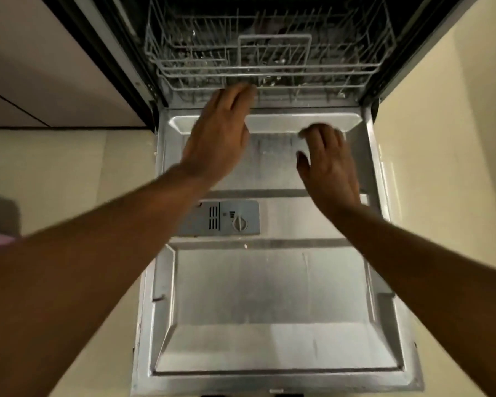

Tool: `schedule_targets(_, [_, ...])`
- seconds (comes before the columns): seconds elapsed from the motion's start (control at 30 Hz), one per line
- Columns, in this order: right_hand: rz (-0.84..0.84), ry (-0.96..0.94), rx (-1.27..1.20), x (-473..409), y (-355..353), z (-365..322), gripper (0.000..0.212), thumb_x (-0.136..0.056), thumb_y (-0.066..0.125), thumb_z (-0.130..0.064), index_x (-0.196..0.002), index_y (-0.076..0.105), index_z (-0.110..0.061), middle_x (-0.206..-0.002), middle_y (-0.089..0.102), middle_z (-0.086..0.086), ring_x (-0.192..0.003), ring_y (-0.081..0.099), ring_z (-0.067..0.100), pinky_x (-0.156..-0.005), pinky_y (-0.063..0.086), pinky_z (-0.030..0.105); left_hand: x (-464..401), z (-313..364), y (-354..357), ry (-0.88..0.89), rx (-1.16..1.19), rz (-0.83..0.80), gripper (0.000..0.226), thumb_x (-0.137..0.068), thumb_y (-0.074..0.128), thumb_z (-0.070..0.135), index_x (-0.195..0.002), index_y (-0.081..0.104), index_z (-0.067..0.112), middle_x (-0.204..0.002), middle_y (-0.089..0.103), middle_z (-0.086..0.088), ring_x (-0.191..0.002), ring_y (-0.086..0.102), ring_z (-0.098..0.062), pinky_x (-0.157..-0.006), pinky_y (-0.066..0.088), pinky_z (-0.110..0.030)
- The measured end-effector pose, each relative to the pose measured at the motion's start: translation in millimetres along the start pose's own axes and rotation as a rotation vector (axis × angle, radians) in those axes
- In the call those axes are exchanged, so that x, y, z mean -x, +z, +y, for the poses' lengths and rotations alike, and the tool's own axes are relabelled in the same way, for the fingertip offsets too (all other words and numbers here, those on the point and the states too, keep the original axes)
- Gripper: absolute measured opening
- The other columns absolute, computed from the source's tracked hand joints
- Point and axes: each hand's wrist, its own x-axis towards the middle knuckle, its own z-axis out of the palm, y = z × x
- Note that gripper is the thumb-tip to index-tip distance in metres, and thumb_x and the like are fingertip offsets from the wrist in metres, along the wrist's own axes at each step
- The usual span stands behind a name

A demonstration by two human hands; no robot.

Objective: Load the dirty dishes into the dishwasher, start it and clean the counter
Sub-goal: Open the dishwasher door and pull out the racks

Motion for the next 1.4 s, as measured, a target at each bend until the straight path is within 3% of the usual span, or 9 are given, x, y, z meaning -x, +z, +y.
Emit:
schedule_targets(0.3, [0.015, -0.044, 0.173, -171.9, 28.0, 33.2, 0.051, -0.092, 0.052, -0.009, -0.141, 0.04, -0.005, -0.144, 0.043, 0.014, -0.132, 0.04, 0.03, -0.109, 0.033, 0.037, -109.2, -20.9, 45.5, -0.147, -0.2, -0.02, 0.063, -0.091, 0.043, -0.002, -0.149, 0.017, -0.001, -0.155, 0.018, -0.021, -0.144, 0.014, -0.036, -0.119, 0.014, -0.039])
schedule_targets(0.4, [-0.022, 0.0, 0.166, -176.9, 47.8, 33.3, 0.054, -0.096, 0.048, -0.01, -0.147, 0.033, -0.006, -0.151, 0.035, 0.013, -0.144, 0.025, 0.029, -0.117, 0.02, 0.039, -109.5, -30.6, 57.4, -0.128, -0.13, -0.01, 0.063, -0.088, 0.045, -0.004, -0.147, 0.023, 0.0, -0.152, 0.024, -0.021, -0.142, 0.023, -0.036, -0.117, 0.024, -0.04])
schedule_targets(0.53, [0.101, 0.0, 0.133, -164.5, 59.0, 34.3, 0.051, -0.095, 0.035, -0.003, -0.146, 0.036, -0.003, -0.15, 0.038, 0.018, -0.144, 0.026, 0.034, -0.118, 0.024, 0.042, -111.2, -37.9, 66.4, -0.098, -0.089, 0.091, 0.058, -0.082, 0.051, -0.005, -0.139, 0.038, 0.002, -0.139, 0.041, -0.019, -0.127, 0.042, -0.031, -0.103, 0.042, -0.034])
schedule_targets(0.7, [0.182, 0.056, 0.086, -159.2, 48.8, 22.6, 0.045, -0.089, 0.033, -0.005, -0.128, 0.054, -0.006, -0.127, 0.058, 0.013, -0.124, 0.049, 0.03, -0.102, 0.044, 0.039, -116.9, -22.3, 63.4, -0.219, 0.013, 0.225, 0.032, -0.089, 0.04, 0.008, -0.118, 0.054, 0.007, -0.118, 0.053, -0.013, -0.104, 0.051, -0.024, -0.079, 0.038, -0.02])
schedule_targets(0.83, [0.107, 0.053, 0.05, -123.5, 42.7, 17.3, 0.045, -0.088, 0.033, -0.012, -0.126, 0.056, -0.013, -0.122, 0.06, 0.009, -0.116, 0.053, 0.026, -0.093, 0.046, 0.036, -86.6, -18.1, 63.5, -0.256, 0.171, 0.242, 0.013, -0.093, 0.044, 0.006, -0.097, 0.056, 0.005, -0.089, 0.053, -0.004, -0.082, 0.048, -0.014, -0.065, 0.035, -0.016])
schedule_targets(0.93, [0.056, 0.068, 0.026, -111.0, 26.4, 13.9, 0.04, -0.086, 0.046, -0.006, -0.124, 0.059, -0.01, -0.116, 0.063, 0.012, -0.11, 0.056, 0.03, -0.089, 0.047, 0.039, -69.3, -11.4, 54.1, -0.297, 0.29, 0.173, 0.011, -0.094, 0.043, 0.006, -0.091, 0.054, 0.007, -0.085, 0.053, -0.005, -0.078, 0.048, -0.014, -0.063, 0.032, -0.01])
schedule_targets(1.07, [-0.007, 0.058, 0.071, -82.6, 2.0, -2.0, 0.036, -0.078, 0.063, -0.001, -0.113, 0.063, -0.011, -0.098, 0.066, 0.01, -0.093, 0.06, 0.028, -0.072, 0.05, 0.036, -39.5, 5.3, 38.2, -0.325, 0.245, 0.063, 0.007, -0.095, 0.045, 0.006, -0.094, 0.051, 0.009, -0.087, 0.056, -0.008, -0.08, 0.052, -0.019, -0.063, 0.035, -0.019])
schedule_targets(1.23, [-0.039, 0.099, 0.08, -13.7, -30.6, -30.4, 0.033, -0.069, 0.066, 0.002, -0.1, 0.068, -0.01, -0.085, 0.068, 0.009, -0.08, 0.062, 0.029, -0.065, 0.049, 0.032, 30.7, 42.3, 7.0, -0.413, 0.381, -0.039, 0.014, -0.096, 0.039, 0.012, -0.092, 0.052, 0.015, -0.079, 0.05, 0.005, -0.071, 0.046, -0.001, -0.06, 0.031, -0.009])
schedule_targets(1.4, [-0.106, 0.135, 0.069, 70.1, -72.2, -65.8, 0.032, -0.059, 0.075, 0.003, -0.088, 0.071, -0.011, -0.072, 0.067, 0.006, -0.068, 0.063, 0.027, -0.055, 0.047, 0.028, 116.6, 73.1, -18.3, -0.388, 0.324, -0.189, 0.014, -0.091, 0.051, 0.0, -0.089, 0.053, 0.015, -0.08, 0.054, -0.003, -0.075, 0.049, -0.018, -0.062, 0.034, -0.028])
